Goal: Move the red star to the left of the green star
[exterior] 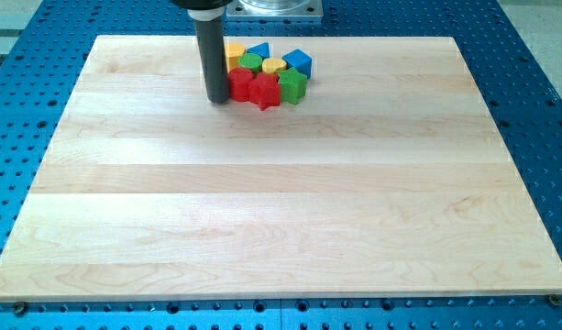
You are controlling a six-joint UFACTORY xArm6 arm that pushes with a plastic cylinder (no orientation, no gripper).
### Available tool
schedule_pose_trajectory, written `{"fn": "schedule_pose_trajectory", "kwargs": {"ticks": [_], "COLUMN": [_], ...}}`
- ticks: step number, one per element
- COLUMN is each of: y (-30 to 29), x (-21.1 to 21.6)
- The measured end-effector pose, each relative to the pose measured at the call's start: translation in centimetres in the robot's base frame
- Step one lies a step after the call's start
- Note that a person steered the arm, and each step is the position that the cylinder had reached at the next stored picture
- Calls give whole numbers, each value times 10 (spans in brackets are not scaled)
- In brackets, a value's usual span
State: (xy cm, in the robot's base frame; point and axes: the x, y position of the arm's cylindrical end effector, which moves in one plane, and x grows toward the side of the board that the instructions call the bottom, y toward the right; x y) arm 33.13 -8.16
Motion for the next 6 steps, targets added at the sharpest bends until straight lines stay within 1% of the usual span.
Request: {"fn": "schedule_pose_trajectory", "kwargs": {"ticks": [1, 2, 3, 4, 5, 6], "y": [-31, -9, 34, 59, 78, 80], "x": [18, 44, 46, 37, 16, 21]}}
